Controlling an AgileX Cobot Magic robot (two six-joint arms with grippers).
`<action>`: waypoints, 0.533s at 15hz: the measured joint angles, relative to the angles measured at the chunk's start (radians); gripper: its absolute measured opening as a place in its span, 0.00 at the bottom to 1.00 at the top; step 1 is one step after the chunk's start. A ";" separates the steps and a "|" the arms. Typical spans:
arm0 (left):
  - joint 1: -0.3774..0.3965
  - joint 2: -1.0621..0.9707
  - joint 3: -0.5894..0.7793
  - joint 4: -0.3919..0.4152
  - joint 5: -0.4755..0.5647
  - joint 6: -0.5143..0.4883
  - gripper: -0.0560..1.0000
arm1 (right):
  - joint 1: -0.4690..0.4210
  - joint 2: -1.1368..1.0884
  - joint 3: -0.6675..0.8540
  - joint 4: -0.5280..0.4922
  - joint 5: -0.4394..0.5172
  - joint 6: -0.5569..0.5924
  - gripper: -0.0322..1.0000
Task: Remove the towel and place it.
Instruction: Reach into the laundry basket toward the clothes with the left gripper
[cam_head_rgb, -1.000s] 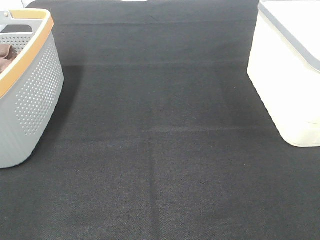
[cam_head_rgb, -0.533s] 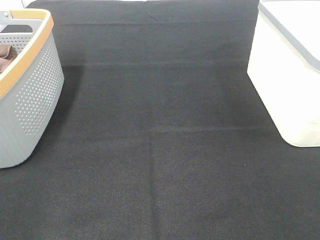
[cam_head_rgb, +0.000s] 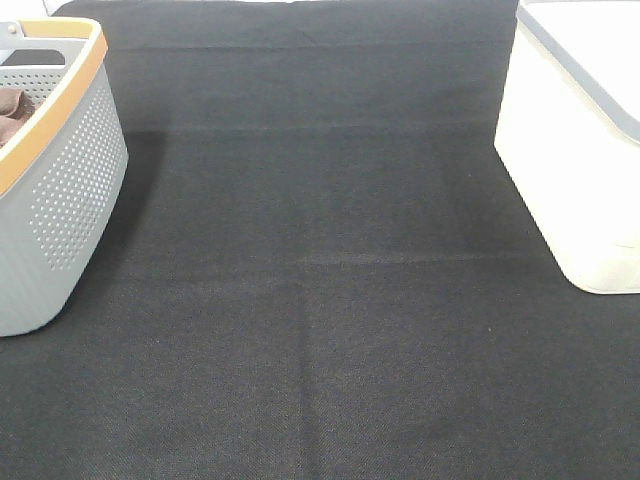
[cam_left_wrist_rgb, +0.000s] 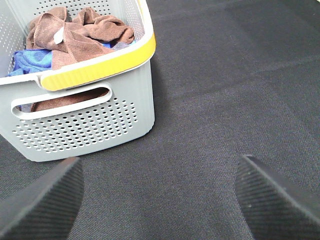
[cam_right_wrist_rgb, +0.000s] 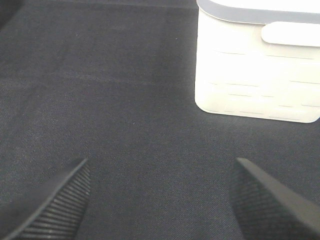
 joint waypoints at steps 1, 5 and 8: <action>0.000 0.000 0.000 0.000 0.000 0.000 0.80 | 0.000 0.000 0.000 0.000 0.000 0.000 0.74; 0.000 0.000 0.000 0.000 0.000 0.000 0.80 | 0.000 0.000 0.000 0.000 0.000 0.000 0.74; 0.000 0.000 0.000 0.000 0.000 0.000 0.80 | 0.000 0.000 0.000 0.000 0.000 0.000 0.74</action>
